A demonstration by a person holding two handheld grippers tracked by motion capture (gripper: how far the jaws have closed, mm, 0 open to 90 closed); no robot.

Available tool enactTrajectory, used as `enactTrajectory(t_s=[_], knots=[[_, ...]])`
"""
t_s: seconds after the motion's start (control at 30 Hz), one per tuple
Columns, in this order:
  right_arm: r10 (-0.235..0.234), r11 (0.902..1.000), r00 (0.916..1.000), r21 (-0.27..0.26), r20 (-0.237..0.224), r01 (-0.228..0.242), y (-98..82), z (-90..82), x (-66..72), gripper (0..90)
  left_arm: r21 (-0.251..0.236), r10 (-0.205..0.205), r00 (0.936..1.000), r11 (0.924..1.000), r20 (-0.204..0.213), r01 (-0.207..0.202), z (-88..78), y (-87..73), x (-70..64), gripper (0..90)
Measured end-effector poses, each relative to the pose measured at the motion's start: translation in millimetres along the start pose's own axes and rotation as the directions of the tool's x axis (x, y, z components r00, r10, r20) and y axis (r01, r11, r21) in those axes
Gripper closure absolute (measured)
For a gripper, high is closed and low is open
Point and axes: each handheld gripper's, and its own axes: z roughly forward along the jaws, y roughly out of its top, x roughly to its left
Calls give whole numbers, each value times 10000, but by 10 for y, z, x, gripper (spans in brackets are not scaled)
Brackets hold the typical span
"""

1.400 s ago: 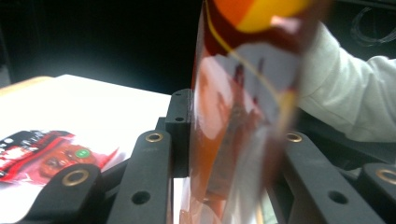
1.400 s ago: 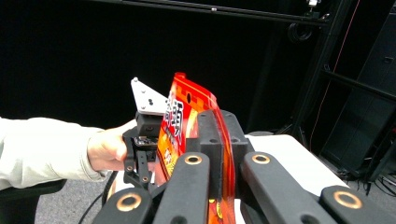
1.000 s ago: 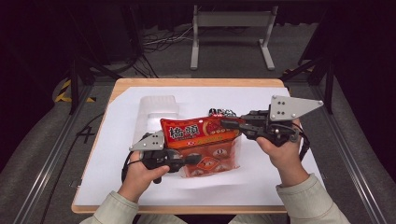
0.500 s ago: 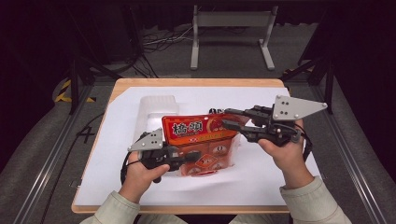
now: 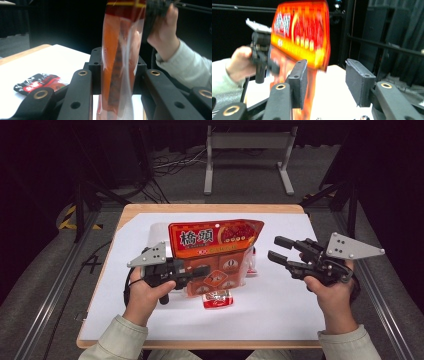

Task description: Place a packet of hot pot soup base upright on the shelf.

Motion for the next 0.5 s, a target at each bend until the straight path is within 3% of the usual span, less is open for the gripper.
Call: enactTrajectory(t_s=[0.13,0.17,0.2,0.23,0.3,0.5], knots=[[409,9986,9990,332,161,-414,-192,-53,-42,569,-16,4,9996,10000,-288,-5,-11,73,69,708],[581,9964,9978,592,324,-600,-326,-78,-74,570,-81,43,9987,10000,-506,-48,-28,124,118,708],[581,9964,9978,592,324,-600,-326,-78,-74,570,-81,43,9987,10000,-506,-48,-28,124,118,708],[878,9928,9953,783,407,-908,-437,-88,-117,574,-110,47,9982,9999,-598,-54,-40,152,144,708],[943,9892,9943,1080,497,-992,-486,-85,-143,574,-192,58,9968,9998,-792,-74,-70,211,190,708],[926,9874,9940,1231,578,-991,-544,-92,-164,589,-314,107,9928,9994,-1193,-145,-118,305,277,708]])
